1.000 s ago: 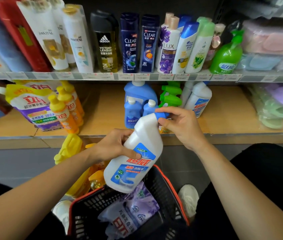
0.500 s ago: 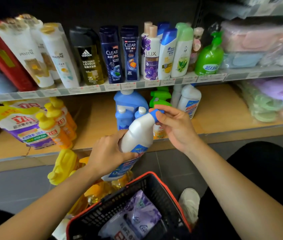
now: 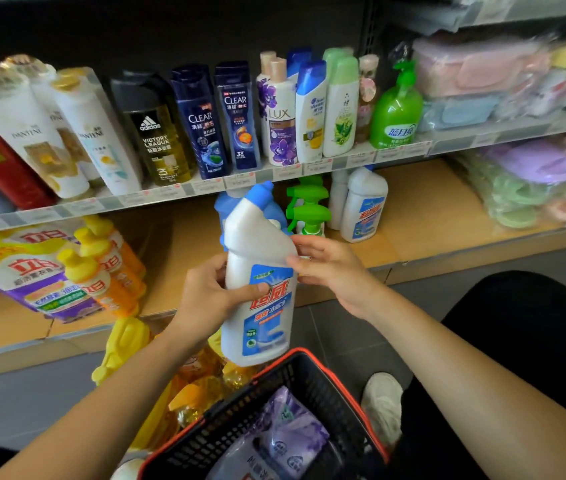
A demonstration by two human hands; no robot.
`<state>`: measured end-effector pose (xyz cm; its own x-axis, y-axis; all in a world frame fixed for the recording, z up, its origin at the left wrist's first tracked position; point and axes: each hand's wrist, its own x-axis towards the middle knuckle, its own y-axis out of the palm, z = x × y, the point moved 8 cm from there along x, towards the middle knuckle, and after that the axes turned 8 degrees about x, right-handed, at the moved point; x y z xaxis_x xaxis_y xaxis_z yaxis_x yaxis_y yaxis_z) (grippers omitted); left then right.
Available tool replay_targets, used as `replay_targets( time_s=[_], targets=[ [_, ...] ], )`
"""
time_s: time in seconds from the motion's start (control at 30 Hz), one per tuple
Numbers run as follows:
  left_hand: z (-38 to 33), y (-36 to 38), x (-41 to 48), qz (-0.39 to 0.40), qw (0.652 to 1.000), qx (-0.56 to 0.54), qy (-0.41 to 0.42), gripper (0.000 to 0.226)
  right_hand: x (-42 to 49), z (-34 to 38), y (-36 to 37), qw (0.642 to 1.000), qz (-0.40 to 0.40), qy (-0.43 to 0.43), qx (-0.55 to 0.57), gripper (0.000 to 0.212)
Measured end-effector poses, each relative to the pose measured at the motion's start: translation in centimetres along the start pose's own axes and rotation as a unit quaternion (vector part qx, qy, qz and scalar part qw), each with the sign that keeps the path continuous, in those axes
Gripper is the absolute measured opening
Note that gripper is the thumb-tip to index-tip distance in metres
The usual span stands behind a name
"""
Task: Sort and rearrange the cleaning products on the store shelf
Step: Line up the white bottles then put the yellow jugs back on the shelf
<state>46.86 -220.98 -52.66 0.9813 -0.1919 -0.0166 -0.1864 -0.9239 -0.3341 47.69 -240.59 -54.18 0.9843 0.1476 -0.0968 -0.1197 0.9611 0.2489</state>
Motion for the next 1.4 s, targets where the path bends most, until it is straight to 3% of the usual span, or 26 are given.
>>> replay_targets(
  time_s=[0.17,0.3,0.4,0.5,0.67,0.77,0.87,0.97,1.03,1.07,1.13,1.2,1.23,1.3,1.37,1.4],
  targets=[
    [-0.3,-0.1,0.1,0.017,0.992,-0.121,-0.028,0.049,-1.4,-2.9,2.4,0.986,0.116,0.078,-0.089,0.065],
    [0.1,-0.2,0.0,0.007,0.979,-0.197,-0.049,0.045,-2.0,-2.7,2.8,0.988,0.124,0.079,-0.051,0.081],
    [0.0,0.0,0.1,0.008,0.973,-0.223,-0.052,0.043,-2.3,-1.6,2.6,0.995,0.091,0.032,-0.024,0.078],
    [-0.3,0.5,-0.1,0.014,0.982,-0.181,-0.049,0.044,-2.8,-1.6,2.5,0.998,0.059,0.014,0.027,0.07],
    [1.1,2.7,-2.2,0.125,0.982,-0.107,-0.089,0.056,-3.2,-1.3,2.2,0.995,-0.001,-0.003,0.1,0.055],
    [1.3,2.7,-2.9,0.151,0.973,-0.142,-0.104,0.062,-3.6,-1.1,1.9,0.989,-0.018,0.012,0.149,0.046],
    [0.8,2.7,-2.9,0.127,0.972,-0.176,-0.086,0.06,-3.9,-1.1,1.9,0.988,-0.004,0.043,0.15,0.04],
    [0.1,2.4,-3.0,0.088,0.983,-0.153,-0.04,0.061,-4.1,-0.4,0.9,0.997,-0.015,0.056,0.056,0.031],
    [-0.6,1.4,-2.8,0.046,0.992,-0.117,-0.002,0.062,-4.5,0.5,-0.1,0.994,-0.045,0.031,-0.091,0.02],
    [-1.1,0.9,-2.8,0.028,0.995,-0.094,0.021,0.06,-4.7,1.4,-0.7,0.977,-0.072,-0.003,-0.202,0.021],
    [-2.1,0.4,-2.7,0.006,0.997,-0.058,0.059,0.056,-5.3,3.2,-1.5,0.902,-0.15,-0.087,-0.396,0.041],
    [-3.1,0.3,-2.6,-0.008,0.996,0.003,0.09,0.054,-6.5,5.9,-1.2,0.82,-0.228,-0.195,-0.487,0.049],
    [-3.5,0.2,-2.5,-0.016,0.994,0.049,0.101,0.054,-6.9,7.0,-0.7,0.793,-0.228,-0.254,-0.504,0.048],
    [-4.4,0.3,-2.4,-0.029,0.98,0.154,0.121,0.058,-6.3,7.1,0.6,0.775,-0.12,-0.289,-0.549,0.068],
    [-5.5,1.0,-2.5,-0.028,0.96,0.235,0.15,0.058,-5.3,4.8,1.5,0.757,0.018,-0.229,-0.612,0.104],
    [-6.0,1.7,-2.7,-0.016,0.951,0.263,0.164,0.056,-5.0,3.4,1.6,0.764,0.063,-0.186,-0.615,0.109]
  ],
)
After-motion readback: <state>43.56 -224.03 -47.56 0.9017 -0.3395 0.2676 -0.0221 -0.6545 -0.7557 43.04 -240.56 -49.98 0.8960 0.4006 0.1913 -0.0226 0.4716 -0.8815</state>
